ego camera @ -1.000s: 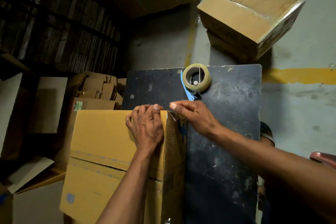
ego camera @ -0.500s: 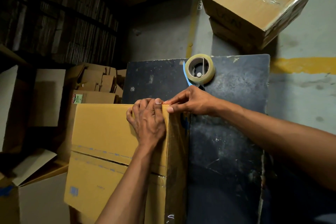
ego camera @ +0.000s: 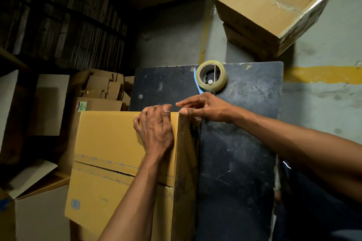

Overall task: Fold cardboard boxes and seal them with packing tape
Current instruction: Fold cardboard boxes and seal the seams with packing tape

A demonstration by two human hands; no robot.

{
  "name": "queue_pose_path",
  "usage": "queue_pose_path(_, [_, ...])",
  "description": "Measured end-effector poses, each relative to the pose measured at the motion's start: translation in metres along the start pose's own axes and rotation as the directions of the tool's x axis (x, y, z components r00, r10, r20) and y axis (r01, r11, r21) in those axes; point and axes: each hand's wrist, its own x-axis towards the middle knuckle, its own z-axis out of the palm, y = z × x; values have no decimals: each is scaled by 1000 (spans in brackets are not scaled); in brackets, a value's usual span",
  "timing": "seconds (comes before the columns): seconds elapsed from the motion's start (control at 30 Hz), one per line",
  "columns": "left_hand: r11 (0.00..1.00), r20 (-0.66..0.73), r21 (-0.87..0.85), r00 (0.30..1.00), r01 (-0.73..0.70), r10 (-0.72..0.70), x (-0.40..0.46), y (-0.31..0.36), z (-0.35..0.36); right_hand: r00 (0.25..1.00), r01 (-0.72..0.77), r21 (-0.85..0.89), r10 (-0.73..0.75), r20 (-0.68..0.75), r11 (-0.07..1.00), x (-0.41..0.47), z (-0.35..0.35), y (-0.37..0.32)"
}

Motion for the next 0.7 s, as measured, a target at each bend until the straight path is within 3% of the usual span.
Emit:
queue_pose_path(0.1, [997, -12, -72, 1000, 9, -10, -1, 0, 0, 986, 114, -276, -142, -85, 954, 3, 25, 0])
queue_pose_path(0.23, [934, -149, -346, 978, 87, -146, -12, -3, -14, 954, 167, -546, -274, -120, 821, 2, 37, 15])
queue_pose_path(0.4, [956, -123, -292, 989, 36, -75, -74, -26, -38, 926, 195, -689, -363, -105, 697, -16, 28, 15])
queue_pose_path(0.47, [955, -133, -295, 988, 32, -74, -111, -39, -45, 878, 251, -742, -468, -95, 622, -26, 38, 12])
queue_pose_path(0.53, [973, -179, -231, 982, 11, -54, -150, -53, -49, 826, 329, -809, -563, -3, 488, -30, 59, 2])
queue_pose_path(0.63, [986, -226, -153, 969, 66, -100, -207, -67, -51, 804, 381, -893, -564, 191, 241, -30, 91, 4])
queue_pose_path(0.7, [977, -236, -178, 959, 114, -155, -241, -73, -54, 791, 394, -907, -557, 253, 147, -33, 93, 15])
